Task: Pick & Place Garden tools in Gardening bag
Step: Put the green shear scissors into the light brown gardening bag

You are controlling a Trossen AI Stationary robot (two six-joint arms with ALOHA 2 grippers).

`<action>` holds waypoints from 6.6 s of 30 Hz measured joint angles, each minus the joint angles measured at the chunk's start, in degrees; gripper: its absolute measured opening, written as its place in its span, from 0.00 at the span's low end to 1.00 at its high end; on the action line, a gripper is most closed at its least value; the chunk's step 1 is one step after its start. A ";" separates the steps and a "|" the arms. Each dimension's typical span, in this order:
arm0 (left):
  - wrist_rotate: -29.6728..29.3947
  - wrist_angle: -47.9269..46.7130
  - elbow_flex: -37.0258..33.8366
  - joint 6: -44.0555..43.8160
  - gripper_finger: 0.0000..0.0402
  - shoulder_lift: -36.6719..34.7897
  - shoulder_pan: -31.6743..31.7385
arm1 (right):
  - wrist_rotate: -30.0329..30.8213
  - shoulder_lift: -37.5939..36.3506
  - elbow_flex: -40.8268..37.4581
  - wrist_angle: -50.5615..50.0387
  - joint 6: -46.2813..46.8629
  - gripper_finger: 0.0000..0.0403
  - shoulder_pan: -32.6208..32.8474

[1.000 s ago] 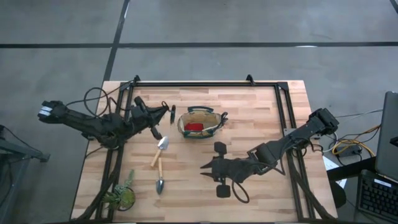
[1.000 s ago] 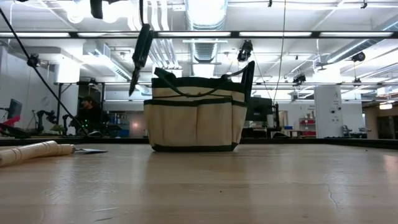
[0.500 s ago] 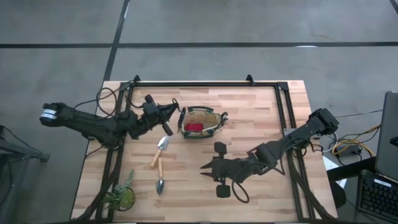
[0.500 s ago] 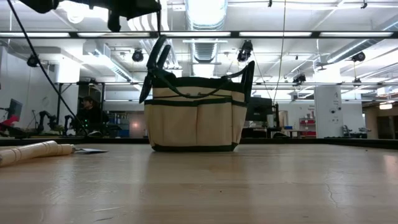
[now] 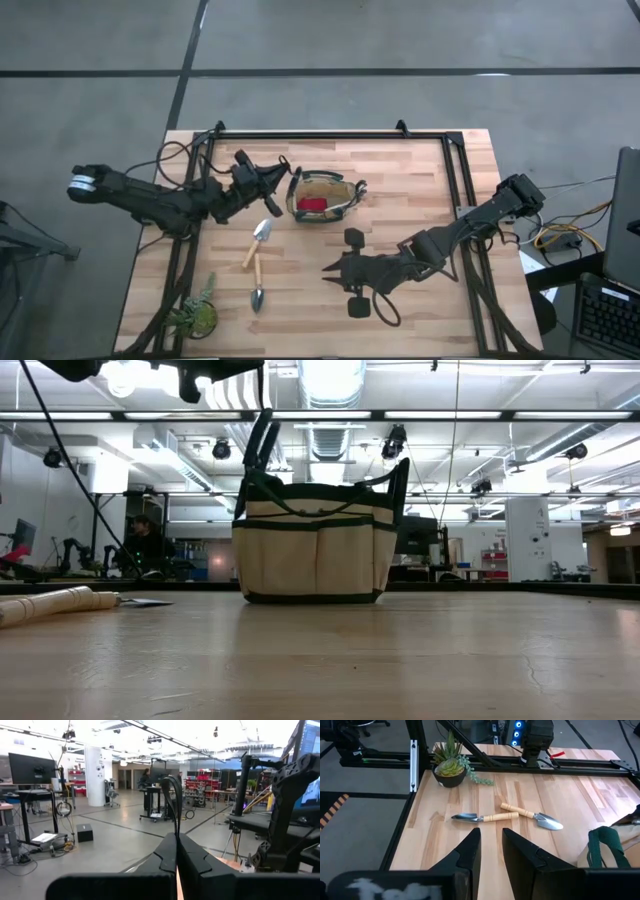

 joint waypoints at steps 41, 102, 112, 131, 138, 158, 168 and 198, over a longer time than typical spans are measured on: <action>6.09 30.56 -9.90 -4.79 0.01 8.23 2.24 | 0.11 0.00 -2.85 2.41 0.88 0.20 -0.04; 10.49 28.95 -4.73 -12.32 0.01 15.72 2.59 | 1.54 0.00 -3.15 3.34 -0.02 0.17 -0.02; 12.35 30.97 -4.78 -14.86 0.01 13.60 2.54 | 1.51 0.00 -3.29 3.36 -0.02 0.21 -0.02; 8.98 30.06 -11.03 -14.21 0.02 12.03 2.37 | 1.40 0.00 -3.46 3.34 0.42 0.19 0.00; 8.30 29.94 -15.13 -11.23 0.02 2.76 1.35 | 1.42 0.00 -3.49 3.34 0.43 0.21 0.00; 4.36 25.06 -24.95 -17.09 0.02 -6.19 0.49 | 1.49 0.00 -3.49 3.69 0.40 0.21 -0.04; 5.33 16.58 -20.67 -20.08 0.02 -0.61 0.49 | 1.51 0.00 -3.49 3.65 0.40 0.20 -0.04; 19.62 -23.68 -16.25 -36.54 0.42 -8.57 -2.87 | 1.40 -0.02 -4.97 3.34 1.60 0.20 0.30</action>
